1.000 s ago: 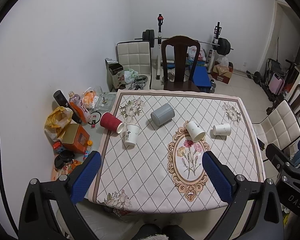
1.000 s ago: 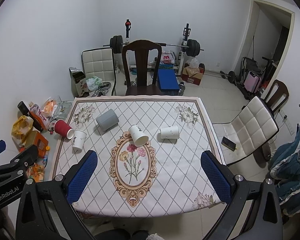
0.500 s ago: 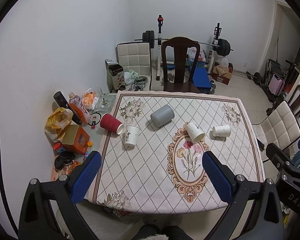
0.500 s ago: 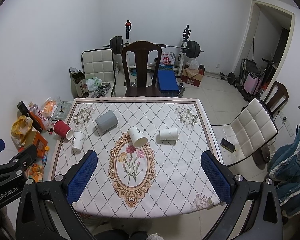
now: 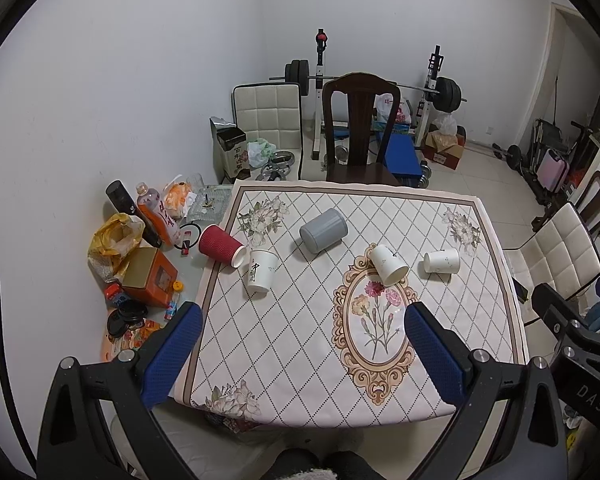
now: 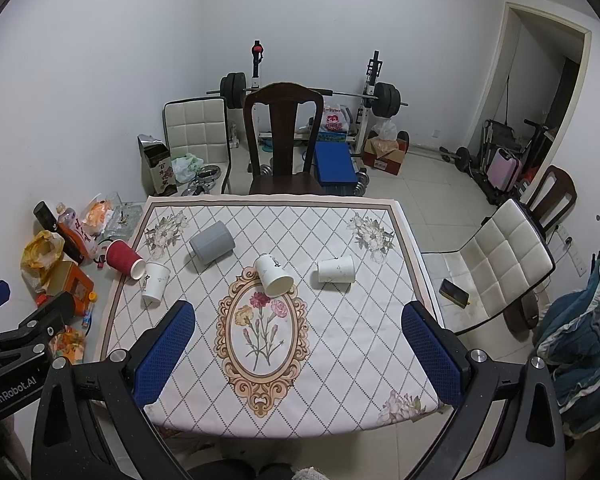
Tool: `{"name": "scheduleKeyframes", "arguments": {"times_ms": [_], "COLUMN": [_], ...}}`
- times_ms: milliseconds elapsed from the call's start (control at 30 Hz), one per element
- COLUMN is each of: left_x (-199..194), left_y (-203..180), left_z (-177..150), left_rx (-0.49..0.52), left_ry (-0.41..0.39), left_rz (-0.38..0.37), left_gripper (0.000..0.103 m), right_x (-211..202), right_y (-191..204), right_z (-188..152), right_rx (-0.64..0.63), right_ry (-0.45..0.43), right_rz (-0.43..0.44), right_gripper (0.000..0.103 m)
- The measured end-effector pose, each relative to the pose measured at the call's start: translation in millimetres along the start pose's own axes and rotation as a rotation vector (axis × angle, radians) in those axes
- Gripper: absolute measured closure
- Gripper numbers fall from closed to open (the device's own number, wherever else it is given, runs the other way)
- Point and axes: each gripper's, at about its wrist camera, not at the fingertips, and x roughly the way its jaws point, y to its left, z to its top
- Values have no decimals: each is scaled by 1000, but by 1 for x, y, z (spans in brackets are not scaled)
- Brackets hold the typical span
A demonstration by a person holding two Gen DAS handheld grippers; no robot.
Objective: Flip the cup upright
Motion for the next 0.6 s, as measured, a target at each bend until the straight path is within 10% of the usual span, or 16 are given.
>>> {"name": "scheduleKeyframes", "arguments": {"times_ms": [600], "left_x": [-3], "left_y": [-4], "left_z": [5], "left_rx": [-1], "left_ry": [1], "left_rz": [-4], "left_gripper": [0], "right_x": [0], "right_y": [3], "right_z": [0], "right_rx": [-3], "right_ry": [-2], "right_rz": [-2], "right_gripper": [0]}}
